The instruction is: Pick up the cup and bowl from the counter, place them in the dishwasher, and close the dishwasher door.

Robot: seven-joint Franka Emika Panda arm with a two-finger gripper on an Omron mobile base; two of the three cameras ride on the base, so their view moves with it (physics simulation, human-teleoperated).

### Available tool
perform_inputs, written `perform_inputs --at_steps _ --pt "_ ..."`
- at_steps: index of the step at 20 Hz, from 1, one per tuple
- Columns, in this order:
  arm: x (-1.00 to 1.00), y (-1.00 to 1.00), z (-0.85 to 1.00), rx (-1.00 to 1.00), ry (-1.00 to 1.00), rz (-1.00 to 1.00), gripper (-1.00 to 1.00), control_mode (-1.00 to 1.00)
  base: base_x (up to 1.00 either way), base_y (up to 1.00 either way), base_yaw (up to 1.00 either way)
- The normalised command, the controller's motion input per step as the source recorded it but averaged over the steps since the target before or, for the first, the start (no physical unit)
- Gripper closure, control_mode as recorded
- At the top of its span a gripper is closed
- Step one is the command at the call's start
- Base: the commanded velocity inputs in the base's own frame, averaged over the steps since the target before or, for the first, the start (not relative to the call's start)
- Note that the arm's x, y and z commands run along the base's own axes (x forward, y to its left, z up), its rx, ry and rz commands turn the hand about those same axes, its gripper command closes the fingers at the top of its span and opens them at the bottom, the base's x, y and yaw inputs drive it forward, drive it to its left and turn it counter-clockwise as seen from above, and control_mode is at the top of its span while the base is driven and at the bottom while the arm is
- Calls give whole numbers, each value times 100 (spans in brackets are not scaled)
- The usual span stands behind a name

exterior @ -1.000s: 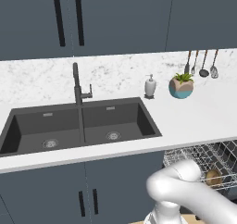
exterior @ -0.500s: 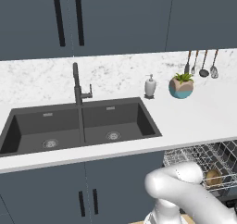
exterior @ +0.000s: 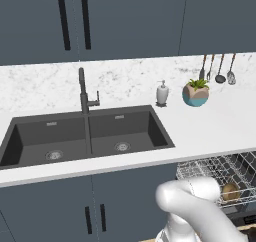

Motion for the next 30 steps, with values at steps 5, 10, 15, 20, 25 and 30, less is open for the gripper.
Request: perform_inputs --at_steps 5,10,15,20,25,30 --pt "-15 -16 -74 21 -23 -6 -100 -100 0 0 0" --pt "-5 -44 -85 21 -28 -1 -100 -100 0 0 0" --pt "0 -54 -71 16 -26 0 -100 -100 0 0 0" --pt "-1 -50 -42 11 -19 0 -100 -100 0 0 0" --pt "-16 -11 -31 5 -11 0 -100 -100 0 0 0" --pt "4 4 -38 0 -8 0 -100 -100 0 0 0"
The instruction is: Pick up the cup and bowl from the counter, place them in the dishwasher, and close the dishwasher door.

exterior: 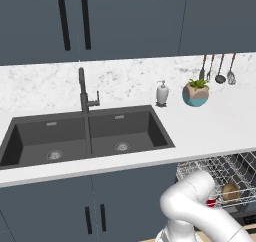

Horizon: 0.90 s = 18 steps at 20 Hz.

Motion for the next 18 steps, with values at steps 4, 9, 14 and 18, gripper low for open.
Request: perform_inputs --at_steps 4,9,14,18 --pt "-8 47 -2 0 -18 0 -100 -100 0 0 0" --pt "2 87 0 -5 -26 0 -100 -100 0 0 0" --pt "58 85 -3 -13 -17 -1 -100 -100 0 0 0" --pt "100 35 -17 -20 -5 -9 -100 -100 0 0 0"
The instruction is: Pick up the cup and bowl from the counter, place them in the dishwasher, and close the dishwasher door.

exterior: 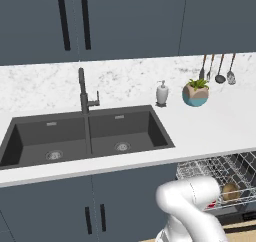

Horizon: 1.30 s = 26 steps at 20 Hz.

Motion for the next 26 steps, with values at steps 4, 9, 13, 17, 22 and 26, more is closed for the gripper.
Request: perform_inputs --at_steps 4,9,13,17,22,26 --pt "100 7 -19 -22 0 -15 -100 -100 0 0 0" --pt "100 0 -28 -19 0 -15 -100 -100 0 0 0" --pt "100 0 -51 -15 9 -14 -100 -100 0 0 0" --pt "100 0 -38 -18 15 -16 -100 -100 0 0 0" --pt "100 0 -8 -16 4 -17 -100 -100 0 0 0" --pt "100 1 0 -8 0 -12 -100 -100 0 0 0"
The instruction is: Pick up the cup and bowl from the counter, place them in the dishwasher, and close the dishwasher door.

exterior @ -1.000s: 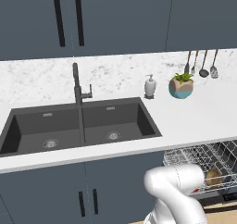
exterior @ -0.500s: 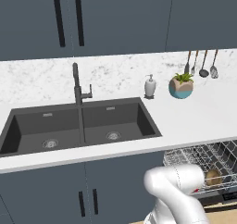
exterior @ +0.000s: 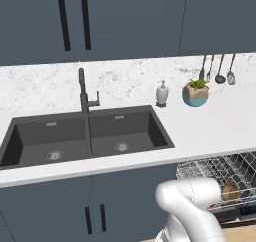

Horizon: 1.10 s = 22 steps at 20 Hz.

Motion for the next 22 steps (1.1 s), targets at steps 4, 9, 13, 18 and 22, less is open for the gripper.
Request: perform_inputs --at_steps 4,9,13,18,22 --pt "100 3 16 4 -11 -3 -100 -100 0 0 0" --pt "100 0 36 20 -6 2 -100 -100 0 0 0" --pt "100 0 20 21 0 8 -100 -100 0 0 0" --pt "100 0 18 20 0 10 -100 -100 0 0 0" --pt "100 0 10 19 0 10 -100 -100 0 0 0"
